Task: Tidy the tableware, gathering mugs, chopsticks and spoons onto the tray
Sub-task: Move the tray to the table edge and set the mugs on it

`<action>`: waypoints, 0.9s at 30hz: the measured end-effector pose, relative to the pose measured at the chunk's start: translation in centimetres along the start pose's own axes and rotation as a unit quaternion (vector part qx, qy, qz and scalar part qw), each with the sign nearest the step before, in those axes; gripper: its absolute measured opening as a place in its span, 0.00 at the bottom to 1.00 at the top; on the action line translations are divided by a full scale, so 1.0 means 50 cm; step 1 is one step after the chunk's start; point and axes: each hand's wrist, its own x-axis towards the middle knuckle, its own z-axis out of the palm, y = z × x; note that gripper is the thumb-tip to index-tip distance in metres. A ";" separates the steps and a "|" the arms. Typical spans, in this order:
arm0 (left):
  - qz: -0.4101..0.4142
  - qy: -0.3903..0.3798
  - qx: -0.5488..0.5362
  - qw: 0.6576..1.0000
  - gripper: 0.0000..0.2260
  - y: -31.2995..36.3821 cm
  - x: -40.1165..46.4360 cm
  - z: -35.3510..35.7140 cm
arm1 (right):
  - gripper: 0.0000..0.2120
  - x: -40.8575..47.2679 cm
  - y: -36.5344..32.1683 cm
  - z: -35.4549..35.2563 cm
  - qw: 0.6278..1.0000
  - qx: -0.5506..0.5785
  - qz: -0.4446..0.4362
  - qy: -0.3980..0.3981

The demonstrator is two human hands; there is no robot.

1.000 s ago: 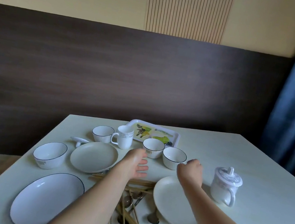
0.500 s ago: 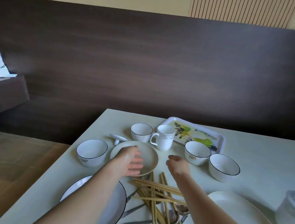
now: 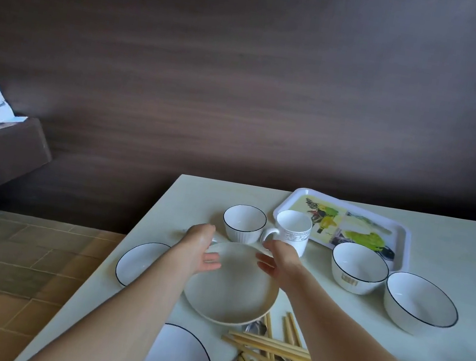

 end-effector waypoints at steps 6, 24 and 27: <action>0.007 0.080 -0.019 0.997 0.16 0.017 0.059 -0.009 | 0.04 0.045 0.004 0.027 0.994 0.105 -0.006 -0.012; -0.009 0.144 0.034 0.989 0.11 0.012 0.192 -0.011 | 0.14 0.078 -0.001 -0.002 0.994 -0.018 -0.012 0.107; -0.014 0.144 0.055 0.988 0.12 0.011 0.219 -0.015 | 0.17 0.076 0.004 0.000 0.996 -0.011 0.002 0.089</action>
